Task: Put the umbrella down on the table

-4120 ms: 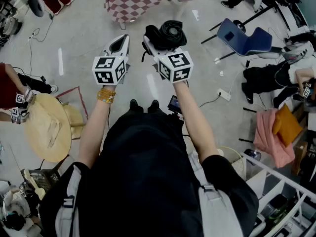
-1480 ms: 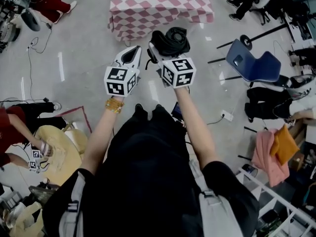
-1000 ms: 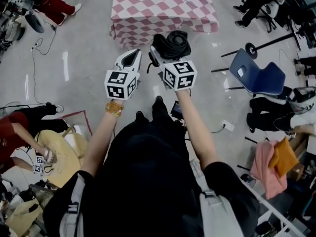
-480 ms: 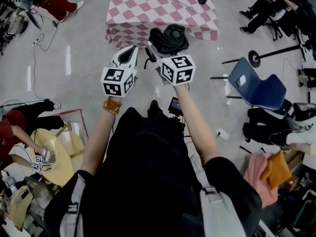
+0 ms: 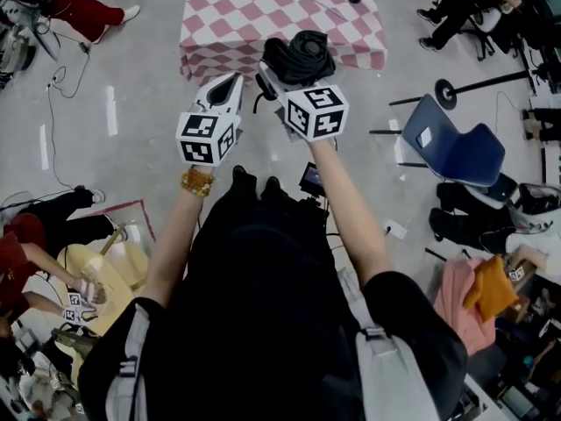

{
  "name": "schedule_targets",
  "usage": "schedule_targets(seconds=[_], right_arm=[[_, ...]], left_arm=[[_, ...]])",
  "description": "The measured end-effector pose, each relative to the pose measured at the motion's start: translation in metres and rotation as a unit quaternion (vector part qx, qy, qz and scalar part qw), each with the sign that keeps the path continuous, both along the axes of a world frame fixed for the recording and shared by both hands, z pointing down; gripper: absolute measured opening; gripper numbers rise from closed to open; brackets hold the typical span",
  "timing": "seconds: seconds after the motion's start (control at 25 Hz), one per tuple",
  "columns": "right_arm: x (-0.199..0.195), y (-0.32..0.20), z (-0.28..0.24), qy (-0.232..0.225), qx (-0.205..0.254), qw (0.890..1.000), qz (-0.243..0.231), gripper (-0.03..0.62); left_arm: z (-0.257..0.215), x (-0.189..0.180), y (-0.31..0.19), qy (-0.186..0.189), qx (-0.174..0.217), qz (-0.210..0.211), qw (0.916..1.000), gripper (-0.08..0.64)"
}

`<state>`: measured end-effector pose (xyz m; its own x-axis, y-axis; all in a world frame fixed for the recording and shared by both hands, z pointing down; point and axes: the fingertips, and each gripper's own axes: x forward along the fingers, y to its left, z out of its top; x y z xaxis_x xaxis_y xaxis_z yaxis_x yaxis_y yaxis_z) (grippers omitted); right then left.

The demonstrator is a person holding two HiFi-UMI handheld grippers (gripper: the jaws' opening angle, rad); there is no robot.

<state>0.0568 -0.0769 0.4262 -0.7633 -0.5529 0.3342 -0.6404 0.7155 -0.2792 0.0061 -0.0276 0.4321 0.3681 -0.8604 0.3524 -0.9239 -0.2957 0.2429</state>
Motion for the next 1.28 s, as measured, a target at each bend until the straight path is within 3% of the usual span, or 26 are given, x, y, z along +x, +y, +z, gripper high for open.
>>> schedule_targets(seconds=[0.28,0.44,0.76,0.88,1.08,1.16,1.28], right_arm=[[-0.011,-0.007,0.0,-0.007,0.016,1.0,0.013,0.198],[-0.014,-0.022,0.003,-0.006,0.012,1.0,0.015,0.198],[-0.036,-0.107,0.021,-0.006,-0.006,1.0,-0.001,0.198],[-0.015,-0.064,0.031,-0.02,-0.001,0.999,-0.025,0.198],[0.033,0.09,0.029,-0.044,0.023,0.998,-0.04,0.198],[0.043,0.11,0.029,-0.045,0.022,0.998,-0.042,0.198],[0.047,0.1,0.03,-0.045,0.018,0.998,-0.051,0.198]], left_arm=[[0.002,-0.012,-0.008,-0.005,0.02,0.014,0.9997,0.014],[0.009,-0.017,-0.024,0.0,0.011,0.014,0.9998,0.014],[0.028,-0.039,-0.107,0.003,-0.009,-0.004,0.9999,0.014],[0.035,-0.015,-0.063,-0.014,-0.004,-0.024,0.9996,0.014],[0.035,0.035,0.096,-0.038,0.019,-0.042,0.9982,0.014],[0.035,0.044,0.12,-0.04,0.018,-0.045,0.998,0.014],[0.035,0.046,0.115,-0.043,0.014,-0.054,0.9975,0.014]])
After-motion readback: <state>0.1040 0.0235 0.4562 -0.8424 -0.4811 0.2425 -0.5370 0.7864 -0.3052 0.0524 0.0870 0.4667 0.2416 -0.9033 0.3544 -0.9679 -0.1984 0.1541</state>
